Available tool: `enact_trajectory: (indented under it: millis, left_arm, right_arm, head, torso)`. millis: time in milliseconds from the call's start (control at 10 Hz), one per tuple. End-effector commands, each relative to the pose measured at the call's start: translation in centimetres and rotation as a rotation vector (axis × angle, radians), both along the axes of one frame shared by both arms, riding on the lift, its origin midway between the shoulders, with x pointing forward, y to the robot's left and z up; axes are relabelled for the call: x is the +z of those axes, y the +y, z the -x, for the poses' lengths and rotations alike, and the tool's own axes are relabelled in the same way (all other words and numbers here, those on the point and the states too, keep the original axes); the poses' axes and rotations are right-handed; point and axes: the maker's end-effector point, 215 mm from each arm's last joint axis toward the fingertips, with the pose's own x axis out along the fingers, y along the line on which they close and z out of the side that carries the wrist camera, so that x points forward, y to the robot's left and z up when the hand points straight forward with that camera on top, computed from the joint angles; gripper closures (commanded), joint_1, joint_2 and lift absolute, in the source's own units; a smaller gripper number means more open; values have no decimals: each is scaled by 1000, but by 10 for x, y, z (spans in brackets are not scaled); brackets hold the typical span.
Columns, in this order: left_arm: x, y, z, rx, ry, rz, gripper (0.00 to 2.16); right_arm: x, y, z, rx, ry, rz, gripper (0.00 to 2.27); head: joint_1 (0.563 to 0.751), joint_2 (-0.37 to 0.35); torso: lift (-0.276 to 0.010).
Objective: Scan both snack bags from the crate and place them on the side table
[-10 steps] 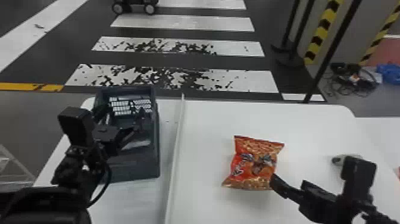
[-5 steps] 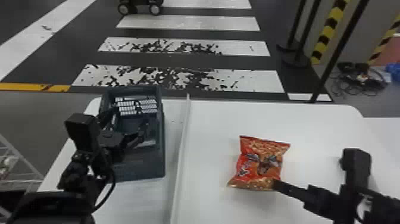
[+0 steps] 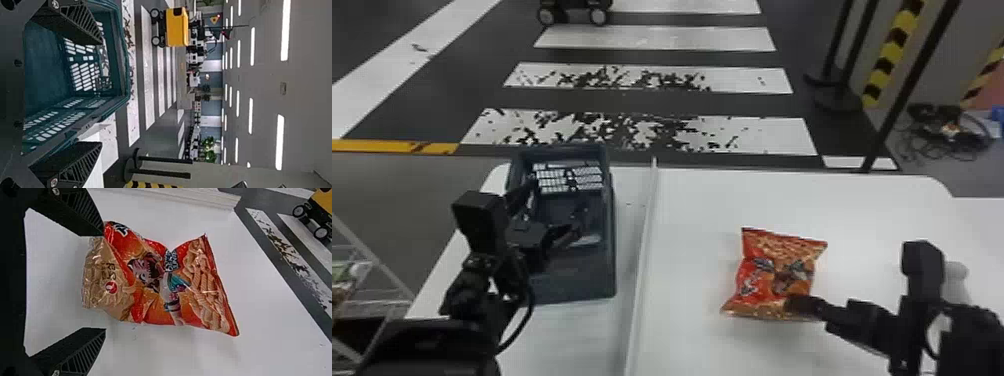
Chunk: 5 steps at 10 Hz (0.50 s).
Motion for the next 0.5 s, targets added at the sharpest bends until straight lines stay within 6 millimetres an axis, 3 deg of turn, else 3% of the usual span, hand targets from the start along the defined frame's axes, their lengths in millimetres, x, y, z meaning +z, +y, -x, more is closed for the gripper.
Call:
enact_trajectory:
  millis: [0, 100, 200, 400]
  left_arm:
    - [-3, 1, 0, 0, 4, 0, 87]
    - [-4, 2, 0, 3, 4, 1, 87]
    - [-5, 2, 0, 3, 5, 1, 87]
    - [-8, 4, -1, 7, 8, 3, 87]
  right_arm:
    - [-6, 4, -3, -2, 23, -31, 60]
    - [-10, 6, -6, -4, 36, -48, 103]
    - [-11, 8, -8, -3, 44, -83, 464]
    - [-14, 11, -6, -1, 72, -110, 1885]
  head:
    - [695, 32]
    - [695, 36]
    - [695, 38]
    - [695, 45]
  torso:
    - [-98]
    - [-98]
    - [-98]
    - [-98]
